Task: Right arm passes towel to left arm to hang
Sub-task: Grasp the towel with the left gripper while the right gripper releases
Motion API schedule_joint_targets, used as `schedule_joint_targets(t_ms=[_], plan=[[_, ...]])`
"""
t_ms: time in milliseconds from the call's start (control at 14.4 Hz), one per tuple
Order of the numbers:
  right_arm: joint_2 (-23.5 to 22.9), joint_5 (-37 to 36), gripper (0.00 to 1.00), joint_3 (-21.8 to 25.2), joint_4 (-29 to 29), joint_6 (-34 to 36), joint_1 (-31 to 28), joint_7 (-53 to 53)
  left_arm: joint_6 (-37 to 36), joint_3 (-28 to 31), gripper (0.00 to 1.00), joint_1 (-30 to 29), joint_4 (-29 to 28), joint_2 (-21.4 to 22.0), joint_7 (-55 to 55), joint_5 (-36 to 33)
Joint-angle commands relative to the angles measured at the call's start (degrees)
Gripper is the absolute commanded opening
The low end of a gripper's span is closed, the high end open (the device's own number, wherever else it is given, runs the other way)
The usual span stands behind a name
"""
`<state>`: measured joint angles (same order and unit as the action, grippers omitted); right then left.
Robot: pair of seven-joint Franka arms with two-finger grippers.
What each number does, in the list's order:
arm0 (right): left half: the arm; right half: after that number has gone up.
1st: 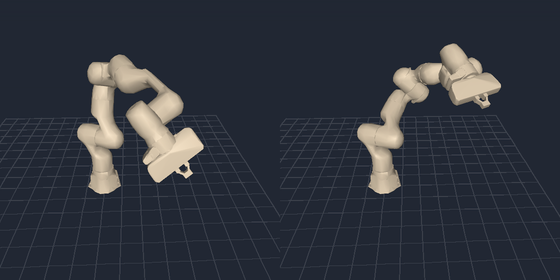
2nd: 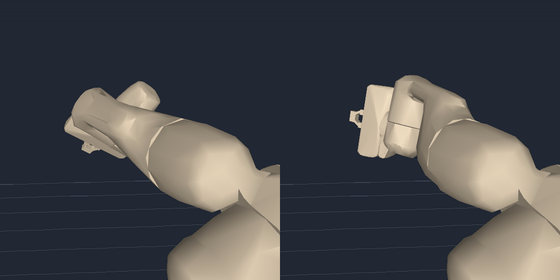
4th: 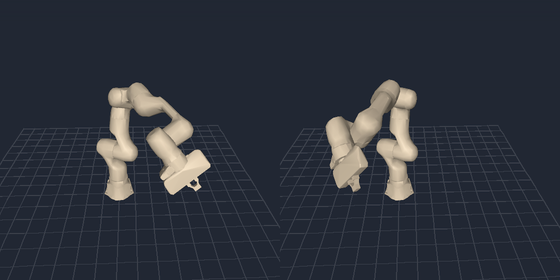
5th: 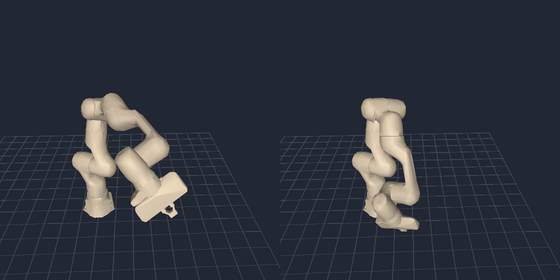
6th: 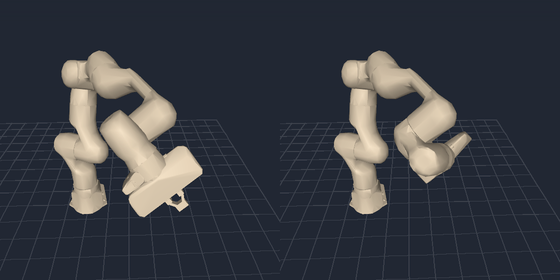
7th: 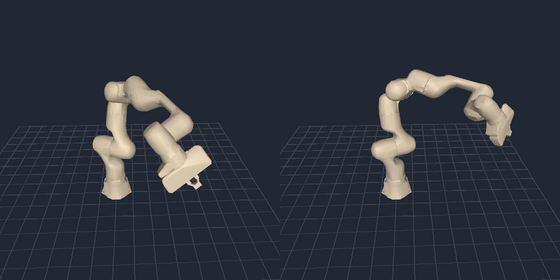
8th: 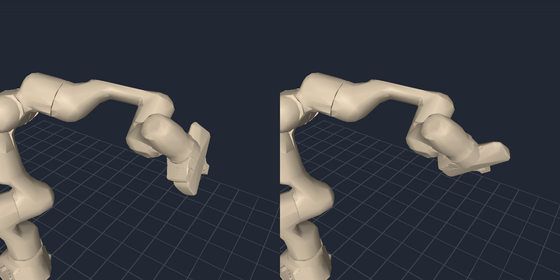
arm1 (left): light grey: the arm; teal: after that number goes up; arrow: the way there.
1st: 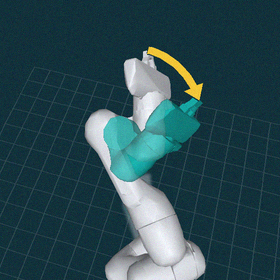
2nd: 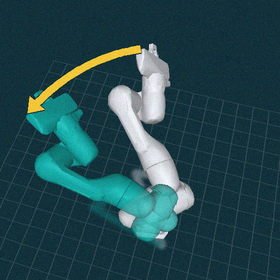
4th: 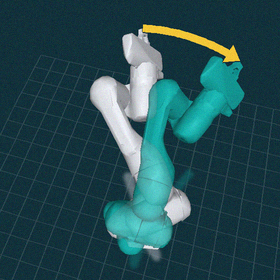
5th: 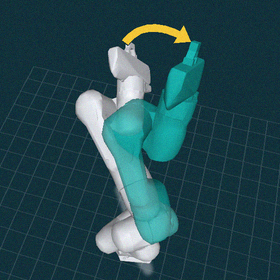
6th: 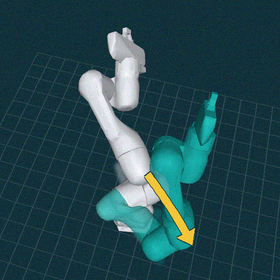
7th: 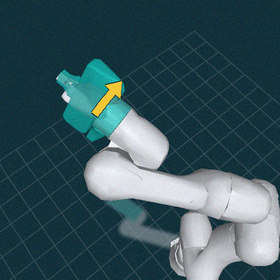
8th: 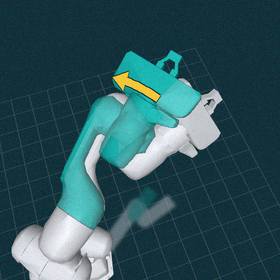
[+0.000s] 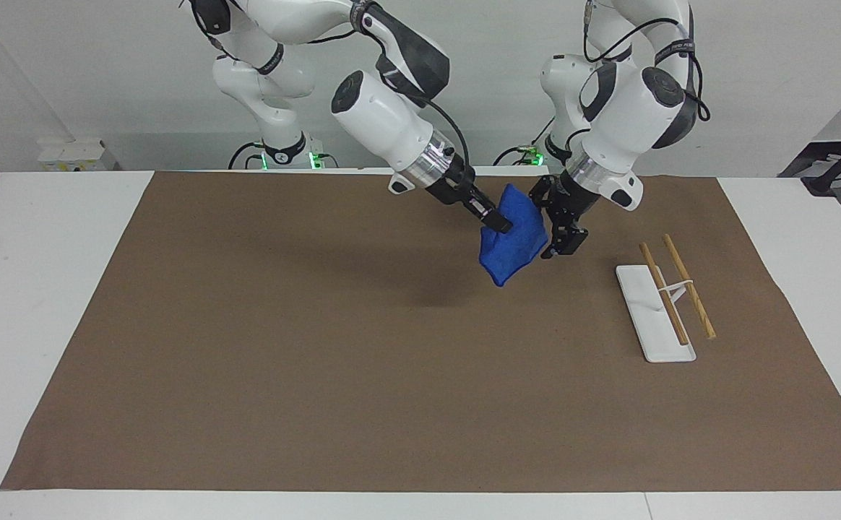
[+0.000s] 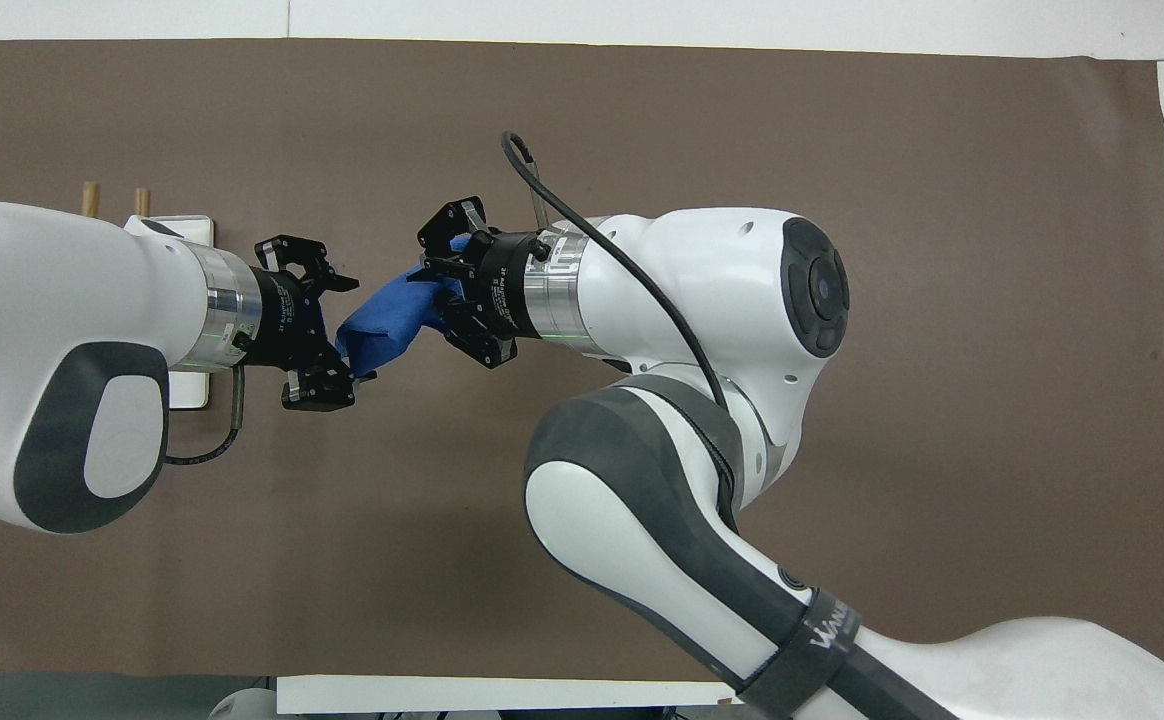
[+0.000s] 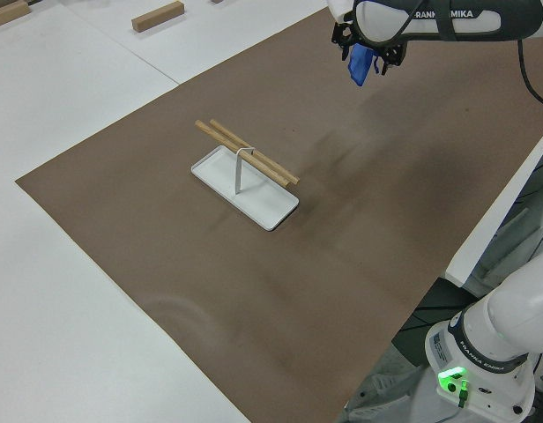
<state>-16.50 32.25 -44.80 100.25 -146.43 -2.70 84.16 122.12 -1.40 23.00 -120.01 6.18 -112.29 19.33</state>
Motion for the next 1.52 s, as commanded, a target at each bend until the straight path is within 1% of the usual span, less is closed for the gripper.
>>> schedule_joint_targets(t_ms=[0,69,208,347,416,901,970,1040,1317,1455], plan=[[-0.9,0.7,0.0,-1.1,-0.9,-0.5,-0.6,0.7,2.7,0.7,0.56,0.0,-2.6,1.8,-0.1,0.7],[-0.9,0.7,0.0,-1.2,-0.9,-0.5,-0.6,0.7,2.9,0.7,0.43,-0.1,-2.7,1.8,0.1,0.7],[-0.9,0.7,0.0,-1.1,-0.9,-0.5,-0.6,0.7,3.5,0.7,0.23,-0.8,-2.8,1.8,0.3,0.7],[-0.9,0.7,0.0,-1.1,-0.9,-0.5,-0.6,0.6,3.5,0.7,0.05,-1.1,-2.7,1.7,0.8,0.7],[-0.9,0.7,0.0,-1.1,-0.9,-0.4,-0.6,0.6,3.7,0.7,0.02,-1.1,-2.7,1.7,0.8,0.7],[-0.9,0.7,0.01,-1.1,-1.0,-0.4,-0.6,0.5,3.6,0.9,0.0,-2.0,-2.0,1.3,5.5,0.7],[-0.9,0.9,0.28,-1.1,-1.2,0.3,-0.9,0.7,3.6,0.9,0.0,-2.4,-1.9,1.2,5.8,0.7],[-0.7,0.8,0.99,-1.1,-0.9,0.0,-1.1,0.8,3.5,0.9,0.0,-2.5,-1.9,1.2,5.9,0.6],[0.5,-0.1,1.0,-0.6,-0.8,0.8,-1.4,-0.1,3.6,1.0,0.0,-2.8,-0.7,1.2,8.2,0.6],[2.8,-0.6,1.0,0.5,0.3,4.3,-2.0,-4.9,3.4,1.1,0.0,-4.6,0.8,1.2,13.4,0.6]])
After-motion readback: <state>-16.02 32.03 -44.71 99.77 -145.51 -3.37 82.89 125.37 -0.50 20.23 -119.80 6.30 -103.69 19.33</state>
